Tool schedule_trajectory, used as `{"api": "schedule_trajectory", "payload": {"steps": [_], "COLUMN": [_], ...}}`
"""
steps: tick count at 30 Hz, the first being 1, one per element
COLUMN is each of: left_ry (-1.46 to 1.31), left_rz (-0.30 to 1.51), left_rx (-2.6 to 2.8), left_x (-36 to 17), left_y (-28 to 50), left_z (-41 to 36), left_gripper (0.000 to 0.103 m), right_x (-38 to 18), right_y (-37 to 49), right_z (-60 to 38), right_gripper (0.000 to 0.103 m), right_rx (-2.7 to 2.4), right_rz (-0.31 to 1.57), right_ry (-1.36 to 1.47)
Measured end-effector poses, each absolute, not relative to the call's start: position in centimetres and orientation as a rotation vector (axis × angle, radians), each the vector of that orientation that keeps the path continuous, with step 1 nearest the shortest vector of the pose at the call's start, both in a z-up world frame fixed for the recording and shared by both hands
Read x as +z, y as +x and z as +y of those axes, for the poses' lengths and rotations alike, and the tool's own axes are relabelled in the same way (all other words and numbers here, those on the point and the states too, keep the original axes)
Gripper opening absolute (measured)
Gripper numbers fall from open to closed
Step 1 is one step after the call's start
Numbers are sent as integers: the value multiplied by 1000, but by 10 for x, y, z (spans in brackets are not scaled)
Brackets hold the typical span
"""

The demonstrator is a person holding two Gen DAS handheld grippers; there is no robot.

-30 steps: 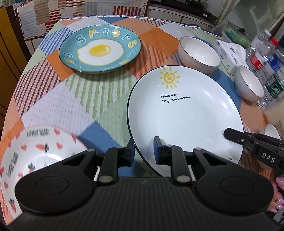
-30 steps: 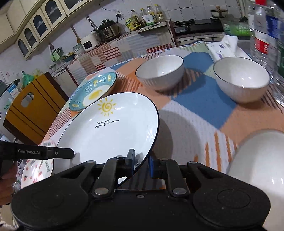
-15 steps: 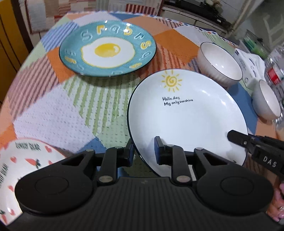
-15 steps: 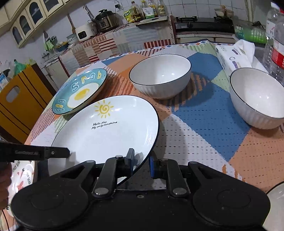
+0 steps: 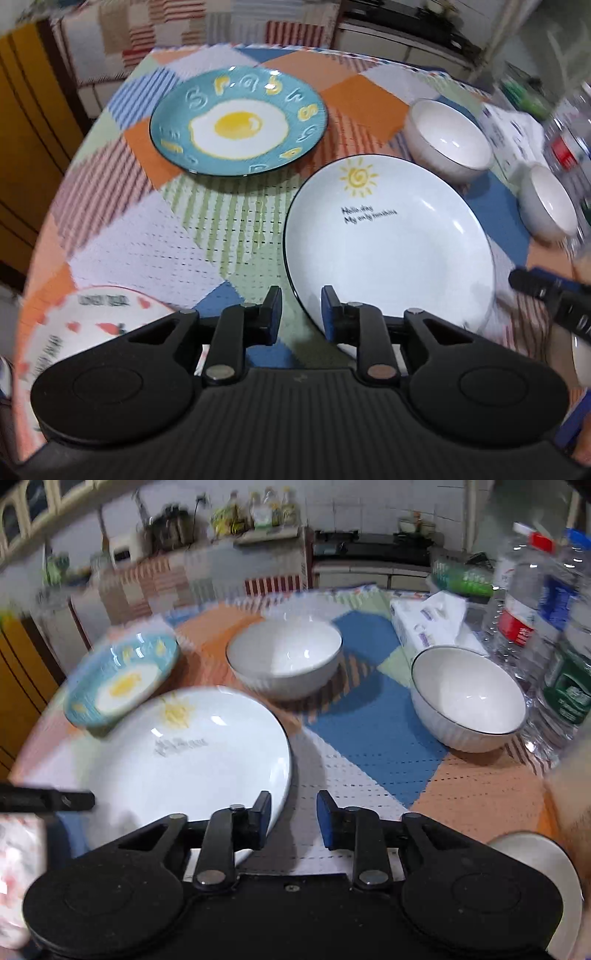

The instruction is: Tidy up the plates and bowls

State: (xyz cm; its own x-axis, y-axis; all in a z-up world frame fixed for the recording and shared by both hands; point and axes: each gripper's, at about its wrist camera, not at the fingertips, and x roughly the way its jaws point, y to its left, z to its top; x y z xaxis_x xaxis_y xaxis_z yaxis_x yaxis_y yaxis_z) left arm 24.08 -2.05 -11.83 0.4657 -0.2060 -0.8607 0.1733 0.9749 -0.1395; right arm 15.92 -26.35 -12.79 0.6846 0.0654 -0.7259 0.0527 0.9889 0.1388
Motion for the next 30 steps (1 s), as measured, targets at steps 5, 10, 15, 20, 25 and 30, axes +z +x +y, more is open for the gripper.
{"api": "schedule_trajectory", "payload": {"steps": [5,10,15,20,25,30], "left_ry": [24,96,145,166,169,177], "left_rz": [1061,1041,1062,1075,1098,1089], "left_rx": [-333,-401,-441,-461,-489,-488], "left_x": [-82,-48,-28,-21,-19,-18], "left_y": [214,187,163,138,116,99], "left_z": [-18,-8,10,32,52,72], "left_gripper": [22,22,22,24,25,25], "right_x": [-94,-62,-38,-22,-12,-4], "right_y": [135,108,86,62,42,27], "right_z": [-255,-236,-217,-203,-192,-173], "right_gripper": [41,51,62,65,67,67], "right_rx": [39,117,185,243,333,396], "right_rz": [809,782,783,802,802,817], "right_ry": [164,126,62,-19,-35,-127]}}
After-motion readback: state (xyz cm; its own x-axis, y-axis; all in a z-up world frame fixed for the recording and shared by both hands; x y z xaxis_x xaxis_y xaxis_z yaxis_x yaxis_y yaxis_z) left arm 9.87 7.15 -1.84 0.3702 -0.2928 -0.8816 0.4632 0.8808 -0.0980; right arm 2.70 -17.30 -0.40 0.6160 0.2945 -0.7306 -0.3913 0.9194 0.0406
